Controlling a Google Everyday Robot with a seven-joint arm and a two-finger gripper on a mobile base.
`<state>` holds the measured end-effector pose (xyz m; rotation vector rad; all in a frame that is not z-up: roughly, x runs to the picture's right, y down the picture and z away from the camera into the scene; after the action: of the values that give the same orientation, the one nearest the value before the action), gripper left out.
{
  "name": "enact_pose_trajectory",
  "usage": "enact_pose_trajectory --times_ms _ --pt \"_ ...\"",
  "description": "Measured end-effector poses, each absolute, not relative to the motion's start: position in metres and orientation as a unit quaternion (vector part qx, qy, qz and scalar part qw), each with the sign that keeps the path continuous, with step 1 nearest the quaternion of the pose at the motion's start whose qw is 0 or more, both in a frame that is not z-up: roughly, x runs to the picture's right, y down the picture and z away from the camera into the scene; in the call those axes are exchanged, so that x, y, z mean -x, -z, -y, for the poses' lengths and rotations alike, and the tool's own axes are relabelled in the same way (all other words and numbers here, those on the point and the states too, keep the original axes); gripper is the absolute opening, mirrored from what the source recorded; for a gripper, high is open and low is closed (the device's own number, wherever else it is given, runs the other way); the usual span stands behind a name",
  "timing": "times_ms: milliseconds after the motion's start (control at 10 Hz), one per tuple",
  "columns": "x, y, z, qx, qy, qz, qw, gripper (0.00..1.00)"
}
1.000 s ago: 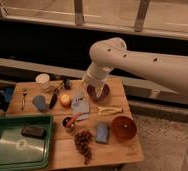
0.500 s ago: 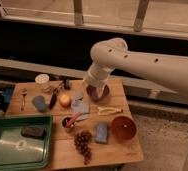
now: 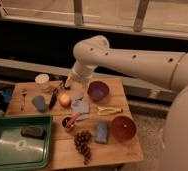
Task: Place fork in red bowl
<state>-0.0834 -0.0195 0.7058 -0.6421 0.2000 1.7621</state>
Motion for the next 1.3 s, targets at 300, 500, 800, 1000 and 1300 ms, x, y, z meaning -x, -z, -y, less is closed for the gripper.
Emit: enact_pose_trajectory --times_ms 300,500,800,1000,1300 --pt "0.152 -0.723 0.028 0.278 -0.720 -0.068 0.633 0.65" --pt "0.196 -0.734 0.027 0.280 -0.686 -0.066 0.668 0.65" --pt "0.242 -0.747 0.032 0.288 -0.654 -0.060 0.697 0.65" --pt "0.268 -0.755 0.038 0.302 -0.651 -0.052 0.695 0.65" --pt "0.264 -0.757 0.039 0.300 -0.653 -0.054 0.693 0.65"
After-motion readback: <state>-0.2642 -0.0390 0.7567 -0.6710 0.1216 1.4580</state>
